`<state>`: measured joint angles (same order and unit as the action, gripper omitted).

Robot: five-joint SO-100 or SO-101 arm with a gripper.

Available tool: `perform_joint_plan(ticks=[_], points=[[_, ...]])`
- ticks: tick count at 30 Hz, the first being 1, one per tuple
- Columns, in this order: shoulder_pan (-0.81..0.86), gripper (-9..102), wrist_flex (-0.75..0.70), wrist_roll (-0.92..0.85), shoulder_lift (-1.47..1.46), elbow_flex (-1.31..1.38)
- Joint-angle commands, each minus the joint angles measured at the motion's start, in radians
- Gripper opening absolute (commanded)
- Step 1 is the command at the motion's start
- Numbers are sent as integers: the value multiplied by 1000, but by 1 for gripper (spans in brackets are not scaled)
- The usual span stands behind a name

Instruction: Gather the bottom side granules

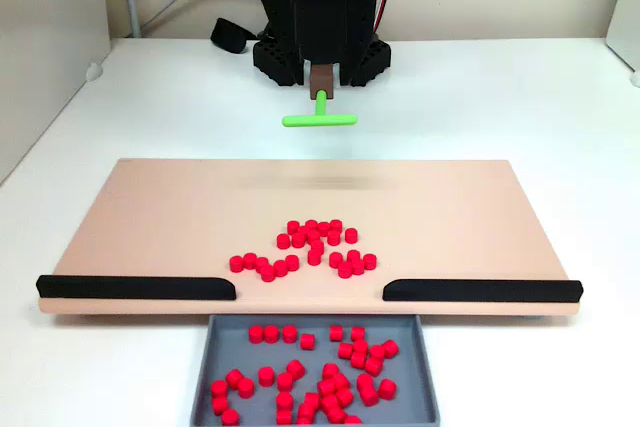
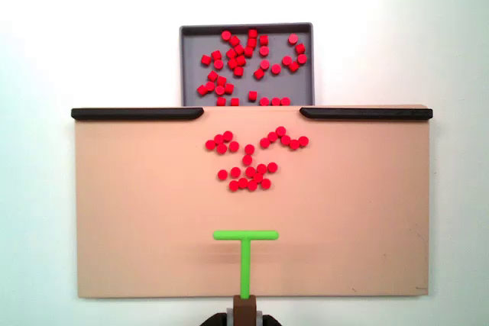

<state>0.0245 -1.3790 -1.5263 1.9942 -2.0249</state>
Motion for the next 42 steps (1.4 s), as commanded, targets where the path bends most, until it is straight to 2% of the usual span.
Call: perform_joint_plan(ticks=[1,42], points=[[-5,0,25,49,-74,32],[-23,0,25,48,-57,32]])
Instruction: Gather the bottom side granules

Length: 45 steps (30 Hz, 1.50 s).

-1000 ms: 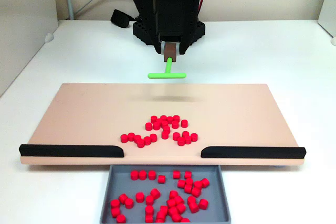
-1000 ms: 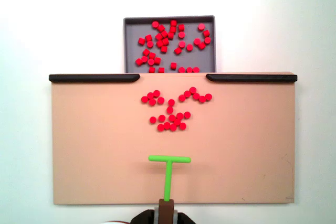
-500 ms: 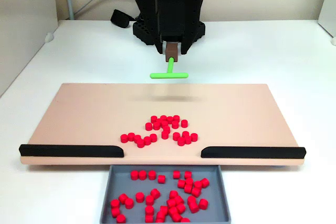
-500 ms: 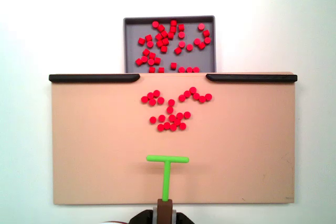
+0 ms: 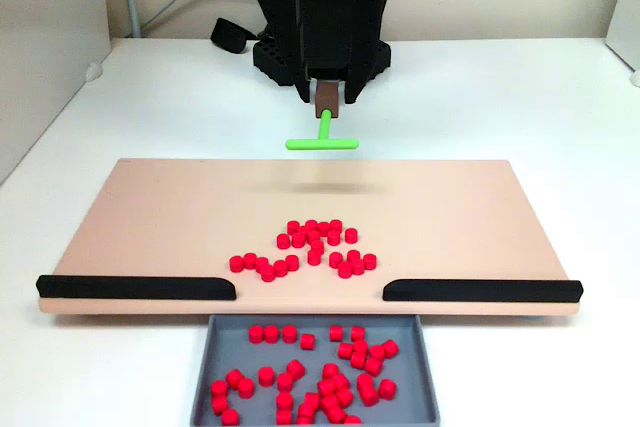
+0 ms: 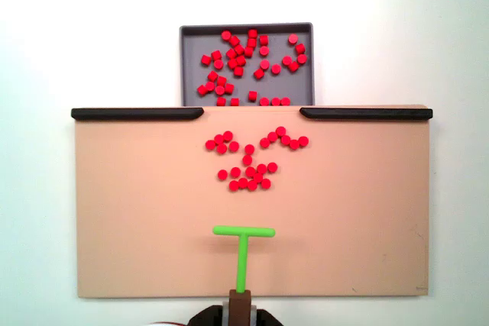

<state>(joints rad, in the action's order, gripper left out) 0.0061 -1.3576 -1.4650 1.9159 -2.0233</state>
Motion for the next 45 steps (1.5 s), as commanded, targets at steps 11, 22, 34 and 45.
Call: perform_joint_plan(ticks=[11,22,34,45], points=[[20,0,2,-52,43,17],[32,0,2,-40,32,17],[15,0,48,-25,-6,-41],[0,0,155,-8,-40,-115]])
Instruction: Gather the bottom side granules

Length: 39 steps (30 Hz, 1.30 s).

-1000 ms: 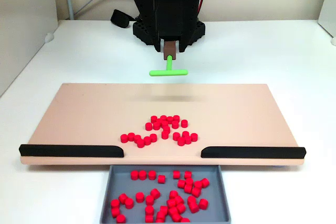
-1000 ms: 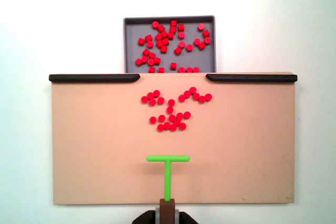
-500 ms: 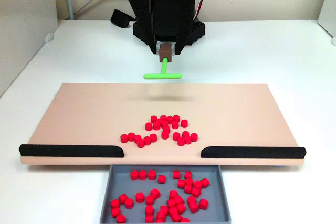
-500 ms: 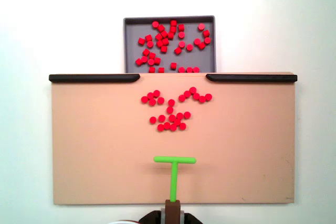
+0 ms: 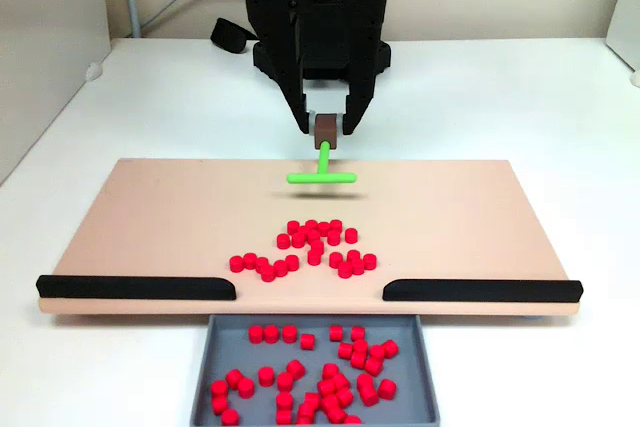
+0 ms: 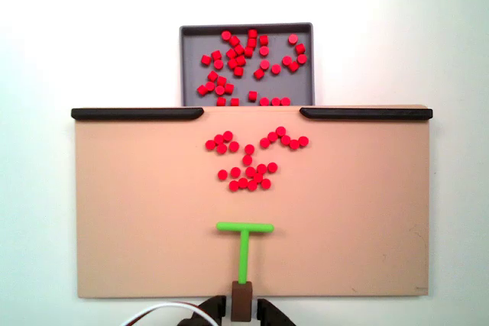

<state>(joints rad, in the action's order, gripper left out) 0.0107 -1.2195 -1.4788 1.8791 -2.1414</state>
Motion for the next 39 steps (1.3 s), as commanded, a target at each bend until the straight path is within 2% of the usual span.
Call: perform_joint_plan(ticks=[1,17,39], points=[[-5,0,23,8,-9,3],[3,0,137,17,-133,20],[15,0,141,-6,-302,166]])
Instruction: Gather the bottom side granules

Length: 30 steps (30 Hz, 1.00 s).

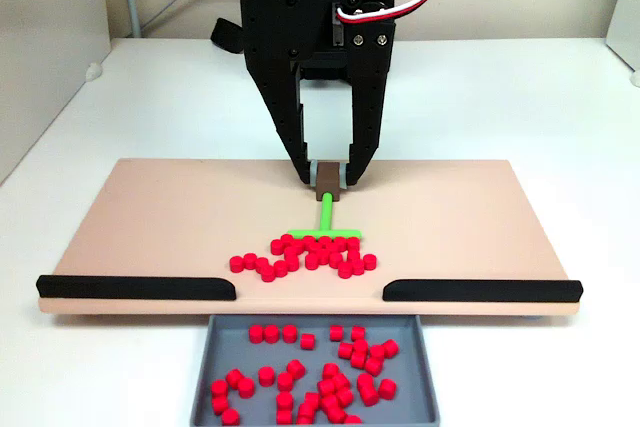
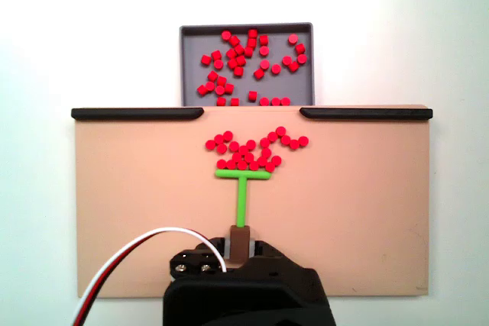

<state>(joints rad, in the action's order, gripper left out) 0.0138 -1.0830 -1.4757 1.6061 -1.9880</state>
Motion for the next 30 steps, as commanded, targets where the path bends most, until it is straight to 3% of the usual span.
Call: perform_joint_plan(ticks=[1,17,30], points=[[14,0,5,-11,-38,21],[20,0,5,-17,-109,107],[-15,0,-11,69,-3,107]])
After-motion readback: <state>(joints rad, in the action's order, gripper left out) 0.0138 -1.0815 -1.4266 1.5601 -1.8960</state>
